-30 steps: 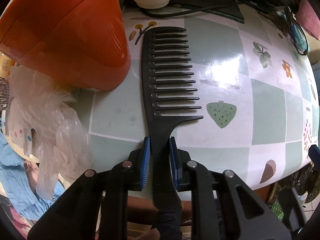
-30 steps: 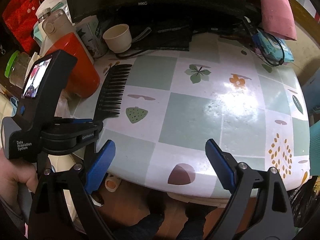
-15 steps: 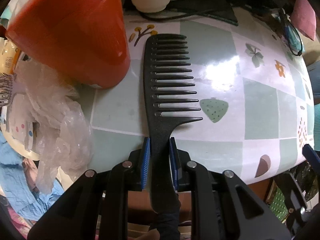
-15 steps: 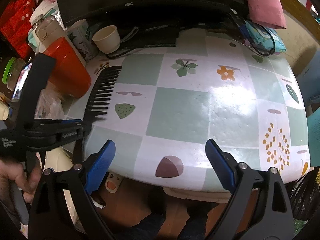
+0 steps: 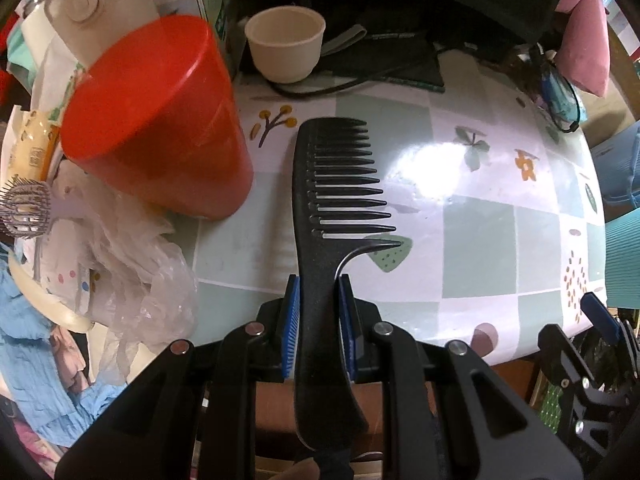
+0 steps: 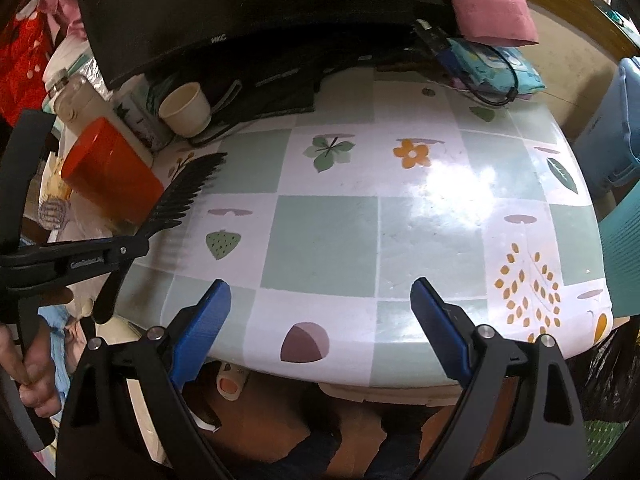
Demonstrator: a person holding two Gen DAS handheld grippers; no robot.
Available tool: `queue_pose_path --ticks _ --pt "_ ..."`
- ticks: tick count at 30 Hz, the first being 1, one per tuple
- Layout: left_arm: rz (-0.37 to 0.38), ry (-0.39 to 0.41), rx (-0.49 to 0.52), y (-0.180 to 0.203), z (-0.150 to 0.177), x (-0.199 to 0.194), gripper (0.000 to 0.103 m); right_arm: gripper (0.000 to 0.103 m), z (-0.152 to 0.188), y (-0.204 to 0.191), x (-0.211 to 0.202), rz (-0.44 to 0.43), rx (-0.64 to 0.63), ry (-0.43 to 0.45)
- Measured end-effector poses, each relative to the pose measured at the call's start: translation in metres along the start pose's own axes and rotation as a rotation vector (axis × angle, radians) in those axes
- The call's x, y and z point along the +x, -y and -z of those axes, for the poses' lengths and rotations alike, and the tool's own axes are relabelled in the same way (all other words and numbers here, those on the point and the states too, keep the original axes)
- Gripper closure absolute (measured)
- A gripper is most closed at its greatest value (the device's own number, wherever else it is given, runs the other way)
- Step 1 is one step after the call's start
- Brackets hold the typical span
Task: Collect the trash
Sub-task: 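Lift the black comb with the left tool and carry it over the wastebasket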
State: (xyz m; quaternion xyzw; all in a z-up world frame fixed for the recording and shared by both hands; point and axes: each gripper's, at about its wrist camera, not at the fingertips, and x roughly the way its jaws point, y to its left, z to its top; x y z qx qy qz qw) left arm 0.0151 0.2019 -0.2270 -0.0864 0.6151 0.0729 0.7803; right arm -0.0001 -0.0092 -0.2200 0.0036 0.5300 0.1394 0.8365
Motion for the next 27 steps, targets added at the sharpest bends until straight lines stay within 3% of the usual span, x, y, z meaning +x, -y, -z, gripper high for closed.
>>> queue_pose_path --ticks 18,27 --pt "0.005 0.061 0.046 0.041 -0.026 -0.038 0.084 0.012 -0.017 0.022 -0.027 -0.005 0.048 0.065" --pt "0.037 0.102 0.143 0.099 -0.039 -0.065 0.084 0.012 -0.024 0.064 -0.059 0.038 0.120 0.124"
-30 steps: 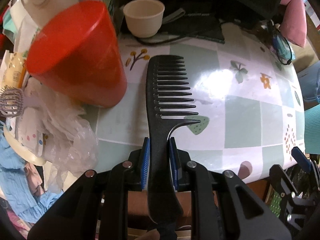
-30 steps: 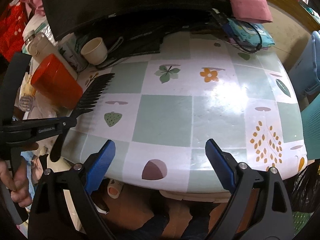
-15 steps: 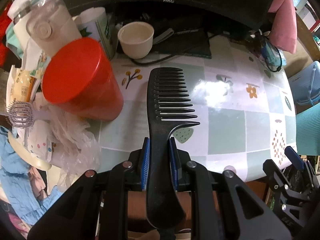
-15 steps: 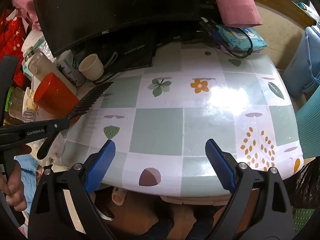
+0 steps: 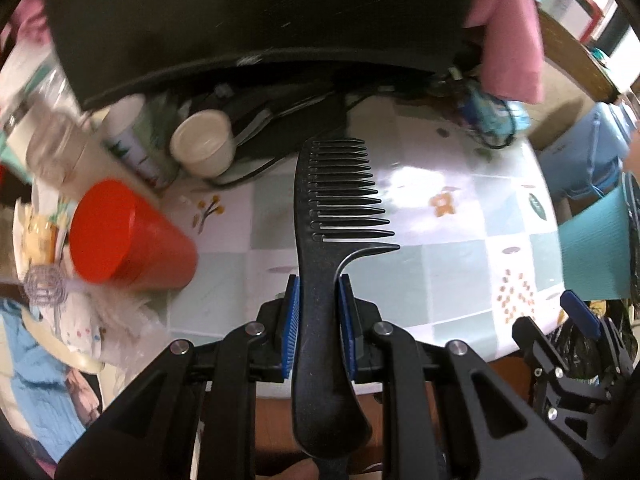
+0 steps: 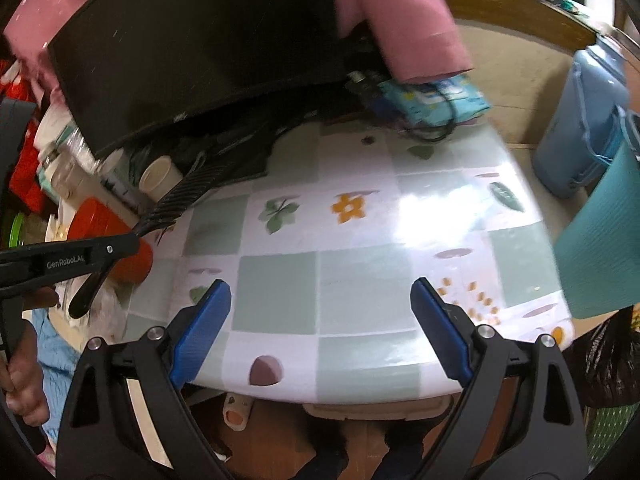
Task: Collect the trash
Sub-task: 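Lift the black comb with the left tool and carry it over the wastebasket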
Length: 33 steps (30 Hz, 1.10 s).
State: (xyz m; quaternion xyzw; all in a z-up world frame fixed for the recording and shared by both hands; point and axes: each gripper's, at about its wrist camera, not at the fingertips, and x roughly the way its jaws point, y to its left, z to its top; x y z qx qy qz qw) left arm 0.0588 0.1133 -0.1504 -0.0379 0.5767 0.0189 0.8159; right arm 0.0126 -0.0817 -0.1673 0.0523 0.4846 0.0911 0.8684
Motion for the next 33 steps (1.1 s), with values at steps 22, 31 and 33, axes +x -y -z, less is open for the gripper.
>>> queue_pose_path --ticks 22,31,33 --pt "0.140 0.087 0.311 0.213 -0.027 -0.048 0.084 0.012 -0.039 0.161 -0.092 0.175 0.232 0.183" --pt "0.198 0.115 0.425 0.292 -0.031 -0.068 0.084 0.012 -0.048 0.215 -0.124 0.216 0.298 0.244" --pt "0.209 0.118 0.453 0.309 -0.031 -0.071 0.084 0.012 -0.049 0.225 -0.132 0.228 0.311 0.256"
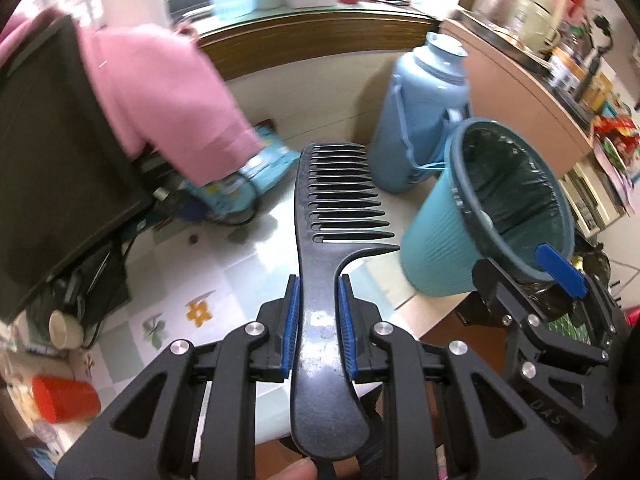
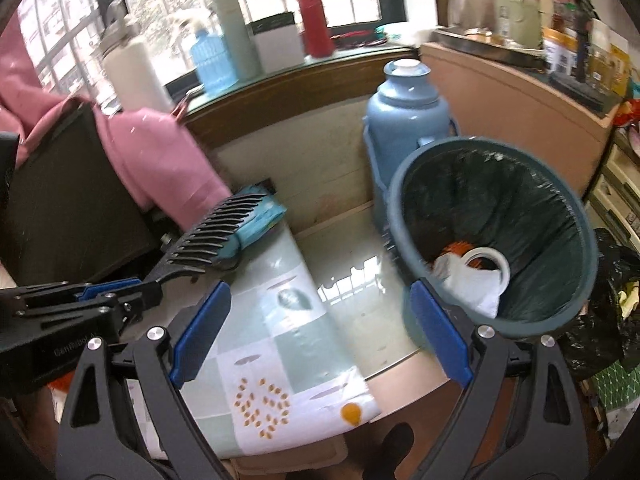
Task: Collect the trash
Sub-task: 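Lift the black comb with the left tool and carry it over the wastebasket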
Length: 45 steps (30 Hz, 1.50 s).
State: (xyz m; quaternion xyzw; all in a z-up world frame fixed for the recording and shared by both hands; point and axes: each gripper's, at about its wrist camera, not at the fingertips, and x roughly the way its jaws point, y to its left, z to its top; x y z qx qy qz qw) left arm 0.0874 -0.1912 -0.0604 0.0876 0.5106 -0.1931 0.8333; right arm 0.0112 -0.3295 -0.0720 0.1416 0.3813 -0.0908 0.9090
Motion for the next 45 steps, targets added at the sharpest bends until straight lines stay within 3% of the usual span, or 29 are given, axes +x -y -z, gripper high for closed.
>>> queue_pose_path --ticks 14,29,45 --pt "0.085 0.026 0.156 0.095 -0.038 0.004 0.084 0.012 -0.028 0.079 -0.026 0.101 0.103 0.074" --pt "0.168 0.020 0.286 0.192 -0.053 0.017 0.084 0.012 -0.028 0.167 -0.048 0.199 0.211 0.098" --pt "0.184 -0.037 0.300 0.236 -0.065 0.059 0.084 0.012 -0.032 0.219 -0.030 0.227 0.237 0.051"
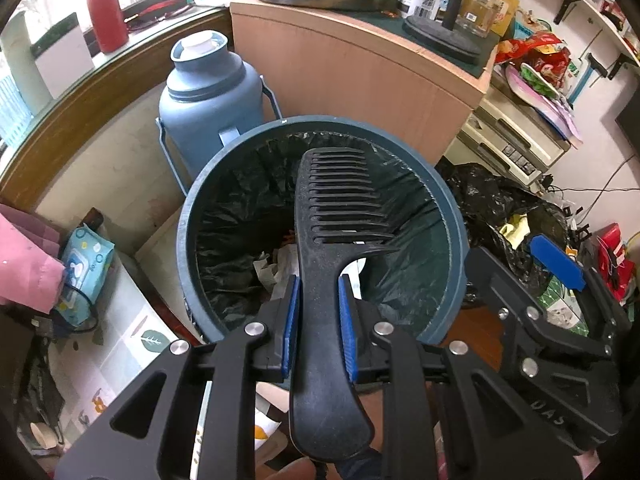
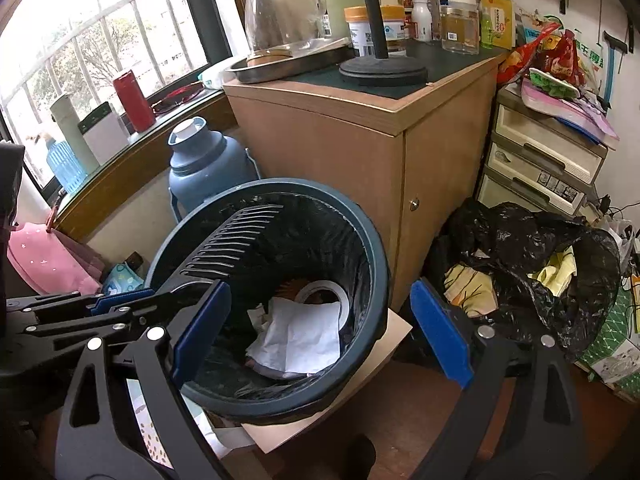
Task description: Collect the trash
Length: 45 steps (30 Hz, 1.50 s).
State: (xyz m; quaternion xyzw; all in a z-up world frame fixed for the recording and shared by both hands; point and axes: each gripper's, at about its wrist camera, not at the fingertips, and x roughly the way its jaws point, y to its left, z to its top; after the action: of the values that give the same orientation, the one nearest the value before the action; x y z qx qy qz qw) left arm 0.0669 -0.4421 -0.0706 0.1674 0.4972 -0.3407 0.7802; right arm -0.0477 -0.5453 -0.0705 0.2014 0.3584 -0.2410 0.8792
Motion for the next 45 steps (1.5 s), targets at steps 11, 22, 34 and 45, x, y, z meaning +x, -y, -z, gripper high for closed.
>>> queue_pose_path --ticks 11,22,34,45 --pt "-0.023 -0.043 -0.038 -0.009 -0.009 0.032 0.084 0.012 -0.008 0.004 0.029 -0.011 -0.025 -0.044" --pt "-0.036 -0.040 -0.043 -0.012 -0.019 0.040 0.081 0.012 -0.012 0.004 0.040 -0.012 -0.031 -0.060" --pt "-0.071 -0.007 -0.053 -0.022 -0.016 0.023 0.056 0.012 -0.013 -0.010 0.035 -0.019 -0.042 -0.048" --pt "-0.164 0.061 -0.110 -0.069 0.003 -0.018 0.024 0.012 -0.007 -0.055 0.017 -0.055 -0.081 -0.021"
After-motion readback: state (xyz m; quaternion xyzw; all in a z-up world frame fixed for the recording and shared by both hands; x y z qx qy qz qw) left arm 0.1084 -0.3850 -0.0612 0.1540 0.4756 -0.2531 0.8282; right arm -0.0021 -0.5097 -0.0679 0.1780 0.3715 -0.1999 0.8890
